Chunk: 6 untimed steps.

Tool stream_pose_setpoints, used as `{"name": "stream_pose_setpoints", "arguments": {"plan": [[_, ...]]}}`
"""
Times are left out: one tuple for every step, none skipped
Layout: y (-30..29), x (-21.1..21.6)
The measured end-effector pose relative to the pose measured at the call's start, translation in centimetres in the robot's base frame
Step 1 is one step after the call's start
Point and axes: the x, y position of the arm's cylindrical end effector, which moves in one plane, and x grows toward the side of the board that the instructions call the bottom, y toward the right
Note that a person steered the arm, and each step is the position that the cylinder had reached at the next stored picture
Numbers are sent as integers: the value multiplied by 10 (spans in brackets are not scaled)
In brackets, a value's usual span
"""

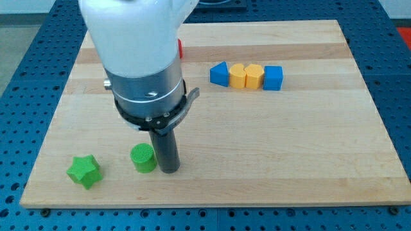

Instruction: Push the green circle into the green star

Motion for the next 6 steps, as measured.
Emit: {"name": "stream_pose_setpoints", "arguments": {"plan": [[-15, 0], [-29, 0], [-38, 1], [1, 10], [2, -6], [-25, -9]]}}
